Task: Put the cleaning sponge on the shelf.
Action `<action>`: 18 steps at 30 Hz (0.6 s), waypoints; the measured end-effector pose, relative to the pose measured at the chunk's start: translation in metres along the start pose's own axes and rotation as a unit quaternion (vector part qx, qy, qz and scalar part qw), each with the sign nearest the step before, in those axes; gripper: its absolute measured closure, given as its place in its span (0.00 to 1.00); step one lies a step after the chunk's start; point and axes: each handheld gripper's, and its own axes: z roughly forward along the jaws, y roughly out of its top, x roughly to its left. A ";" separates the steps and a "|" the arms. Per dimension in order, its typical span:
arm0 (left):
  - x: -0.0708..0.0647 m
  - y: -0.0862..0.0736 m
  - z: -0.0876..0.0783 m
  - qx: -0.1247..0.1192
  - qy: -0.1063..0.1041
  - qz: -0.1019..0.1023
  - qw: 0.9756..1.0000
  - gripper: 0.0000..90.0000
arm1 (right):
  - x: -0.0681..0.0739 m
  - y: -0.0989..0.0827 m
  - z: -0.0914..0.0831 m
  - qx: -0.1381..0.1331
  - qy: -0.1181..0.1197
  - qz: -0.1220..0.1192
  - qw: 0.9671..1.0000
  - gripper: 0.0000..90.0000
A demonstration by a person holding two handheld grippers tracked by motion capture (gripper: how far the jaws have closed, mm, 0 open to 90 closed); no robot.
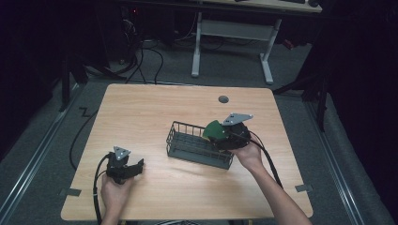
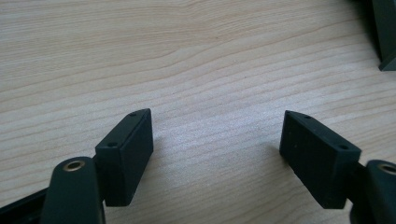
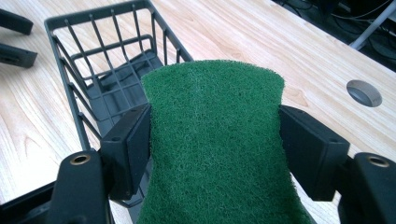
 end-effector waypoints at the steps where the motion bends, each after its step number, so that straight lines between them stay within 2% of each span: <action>1: 0.000 0.000 0.000 0.000 0.000 0.000 1.000 0.29 | 0.000 0.000 0.000 0.000 0.000 0.000 1.000 0.33; 10: 0.000 0.000 0.000 0.000 -0.001 0.000 1.000 0.29 | 0.000 -0.001 0.000 0.007 0.007 0.004 1.000 0.31; 18: 0.000 0.000 0.000 0.000 -0.001 0.000 1.000 0.29 | 0.003 -0.002 0.003 0.013 0.012 -0.004 1.000 0.31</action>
